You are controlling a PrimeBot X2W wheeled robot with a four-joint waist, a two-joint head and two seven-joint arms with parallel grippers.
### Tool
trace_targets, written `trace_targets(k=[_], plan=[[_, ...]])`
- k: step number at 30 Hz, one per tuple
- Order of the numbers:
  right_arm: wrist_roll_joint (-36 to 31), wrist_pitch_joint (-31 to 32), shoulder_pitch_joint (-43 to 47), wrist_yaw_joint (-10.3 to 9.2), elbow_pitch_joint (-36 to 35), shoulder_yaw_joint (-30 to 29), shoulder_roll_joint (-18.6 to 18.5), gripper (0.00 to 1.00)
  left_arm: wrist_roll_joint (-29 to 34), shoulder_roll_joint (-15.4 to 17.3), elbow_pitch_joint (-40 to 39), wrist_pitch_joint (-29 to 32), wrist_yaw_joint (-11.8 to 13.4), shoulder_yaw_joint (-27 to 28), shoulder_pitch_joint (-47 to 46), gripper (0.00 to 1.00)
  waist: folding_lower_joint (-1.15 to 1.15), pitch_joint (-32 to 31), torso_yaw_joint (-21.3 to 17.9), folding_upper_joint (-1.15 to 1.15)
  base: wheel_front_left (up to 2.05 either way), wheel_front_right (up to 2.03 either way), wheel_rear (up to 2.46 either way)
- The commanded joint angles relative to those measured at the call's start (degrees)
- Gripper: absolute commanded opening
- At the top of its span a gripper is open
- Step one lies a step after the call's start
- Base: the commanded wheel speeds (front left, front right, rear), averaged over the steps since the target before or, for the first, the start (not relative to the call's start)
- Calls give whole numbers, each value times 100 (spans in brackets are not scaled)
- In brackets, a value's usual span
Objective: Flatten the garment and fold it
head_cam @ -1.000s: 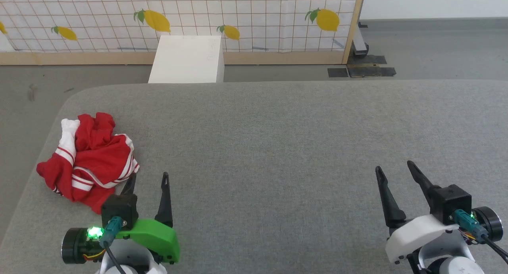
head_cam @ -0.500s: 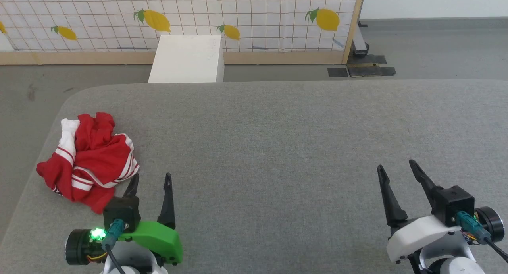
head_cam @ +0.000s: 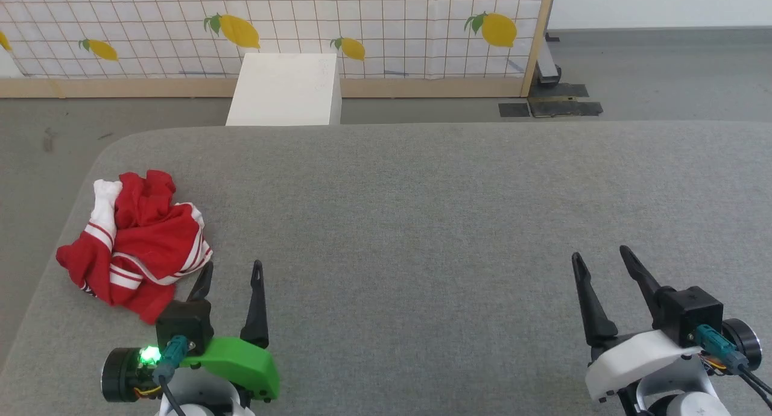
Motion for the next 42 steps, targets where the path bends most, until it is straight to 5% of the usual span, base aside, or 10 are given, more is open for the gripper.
trace_targets(k=[1,42], plan=[[55,-61,13,-3,33,13,6,100,-77,-7,3,-67,28,-12,22,100,0,0,1,0,0,0,0],[162,-510,-8,-6,340,-18,11,100,-486,-16,440,-548,11,-286,30,100,0,0,61,0,0,0,0]])
